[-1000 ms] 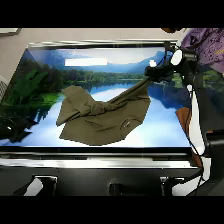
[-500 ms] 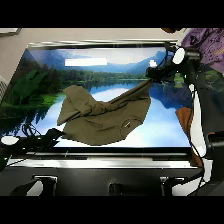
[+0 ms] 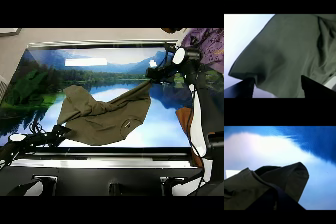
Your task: Fold the clothes and pants, and hang the long-sleeved shirts on hangers.
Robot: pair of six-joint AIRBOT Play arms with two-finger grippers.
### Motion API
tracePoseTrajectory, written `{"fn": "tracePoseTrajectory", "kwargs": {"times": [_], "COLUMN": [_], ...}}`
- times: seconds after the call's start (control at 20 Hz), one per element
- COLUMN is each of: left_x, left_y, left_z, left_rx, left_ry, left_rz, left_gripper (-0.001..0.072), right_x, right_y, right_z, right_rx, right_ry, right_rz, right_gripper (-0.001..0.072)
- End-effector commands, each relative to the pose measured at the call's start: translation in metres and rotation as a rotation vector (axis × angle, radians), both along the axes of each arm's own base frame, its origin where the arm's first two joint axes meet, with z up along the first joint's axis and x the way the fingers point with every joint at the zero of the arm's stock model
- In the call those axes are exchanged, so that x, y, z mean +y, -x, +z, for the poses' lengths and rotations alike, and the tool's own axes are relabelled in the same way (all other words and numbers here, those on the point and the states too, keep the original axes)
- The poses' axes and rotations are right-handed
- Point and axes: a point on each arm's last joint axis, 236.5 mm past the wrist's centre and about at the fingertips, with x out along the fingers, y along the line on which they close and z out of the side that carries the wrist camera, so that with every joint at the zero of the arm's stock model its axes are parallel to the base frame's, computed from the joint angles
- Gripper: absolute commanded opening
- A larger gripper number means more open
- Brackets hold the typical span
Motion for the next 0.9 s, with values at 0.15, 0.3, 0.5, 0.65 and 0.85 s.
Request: {"fn": "tracePoseTrajectory", "kwargs": {"times": [0.15, 0.3, 0.5, 0.65, 0.85], "left_x": [-0.016, -0.017, -0.006, 0.038, 0.084], "left_y": [0.004, -0.025, -0.093, -0.137, -0.098], "left_z": [-0.024, 0.004, 0.111, 0.255, 0.488], "left_rx": [0.049, -0.042, -0.337, -0.664, -1.099], "left_ry": [-0.031, -0.034, -0.113, -0.323, -0.589], "left_rz": [-0.101, -0.132, -0.232, -0.2, 0.01], "left_gripper": [0.0168, 0.0016, 0.0014, 0.0013, 0.0014], "right_x": [0.004, 0.006, -0.039, -0.095, -0.141], "right_y": [0.004, 0.003, -0.013, -0.006, 0.072], "right_z": [0.0, 0.011, 0.076, 0.178, 0.317], "right_rx": [0.015, -0.013, -0.213, -0.453, -0.757], "right_ry": [-0.017, -0.025, 0.125, 0.173, 0.145], "right_rz": [0.007, 0.006, -0.082, -0.342, -0.519], "right_gripper": [0.0027, 0.0027, 0.0026, 0.0027, 0.0027]}}
